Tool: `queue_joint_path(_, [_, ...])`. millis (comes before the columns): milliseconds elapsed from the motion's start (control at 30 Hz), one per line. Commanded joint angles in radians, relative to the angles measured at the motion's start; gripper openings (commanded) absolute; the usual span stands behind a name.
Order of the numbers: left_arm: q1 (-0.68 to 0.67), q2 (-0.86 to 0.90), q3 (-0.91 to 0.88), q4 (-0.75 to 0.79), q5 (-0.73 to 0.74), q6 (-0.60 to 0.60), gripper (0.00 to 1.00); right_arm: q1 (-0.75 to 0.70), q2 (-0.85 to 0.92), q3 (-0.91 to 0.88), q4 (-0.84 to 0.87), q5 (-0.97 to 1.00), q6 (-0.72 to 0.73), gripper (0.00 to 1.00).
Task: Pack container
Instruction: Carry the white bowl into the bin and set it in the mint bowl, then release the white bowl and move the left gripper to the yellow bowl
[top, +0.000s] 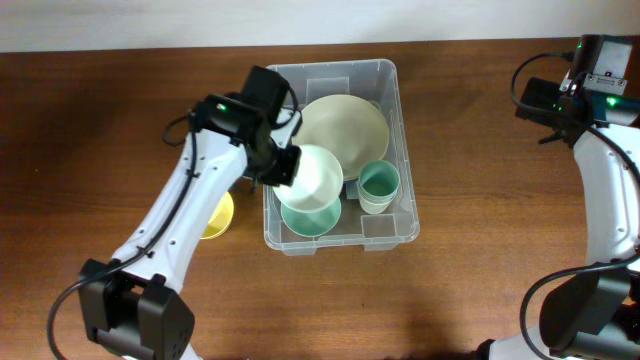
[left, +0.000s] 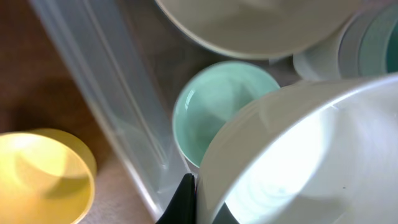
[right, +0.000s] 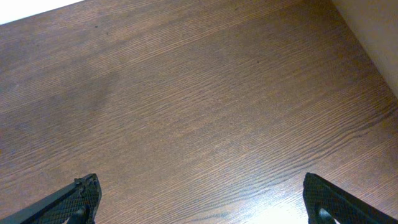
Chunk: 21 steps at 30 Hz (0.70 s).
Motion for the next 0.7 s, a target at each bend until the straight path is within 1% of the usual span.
queue_joint_path(0, [-0.034,0.002,-0.051,0.012,0.006,-0.034,0.01,-0.005,-0.009,0.010,0.003,0.016,0.007,0.99])
queue_joint_path(133, [-0.047,0.004,-0.070,0.022,0.005,-0.034,0.01,-0.005,-0.009,0.010,0.003,0.016,0.007,0.99])
queue_joint_path(167, [-0.047,0.004,-0.070,0.026,0.004,-0.034,0.03,-0.005,-0.009,0.010,0.003,0.016,0.007,0.99])
queue_joint_path(200, [-0.045,0.004,-0.069,0.034,0.004,-0.034,0.09,-0.005,-0.009,0.010,0.003,0.016,0.007,0.99])
queue_joint_path(267, [-0.040,0.004,-0.069,0.048,0.004,-0.034,0.29,-0.005,-0.009,0.010,0.003,0.016,0.007,0.99])
queue_joint_path(300, [-0.035,0.004,-0.069,0.054,0.005,-0.034,0.36,-0.005,-0.009,0.010,0.003,0.016,0.007,0.99])
queue_joint_path(333, [-0.031,0.003,-0.068,0.060,0.005,-0.034,0.40,-0.005,-0.009,0.010,0.003,0.016,0.007,0.99])
queue_joint_path(433, [-0.009,0.003,-0.047,0.063,0.004,-0.034,0.43,-0.005,-0.009,0.010,0.003,0.016,0.007,0.99])
queue_joint_path(667, [0.091,-0.035,0.041,0.024,0.003,-0.050,0.42,-0.005,-0.009,0.010,0.003,0.016,0.007,0.99])
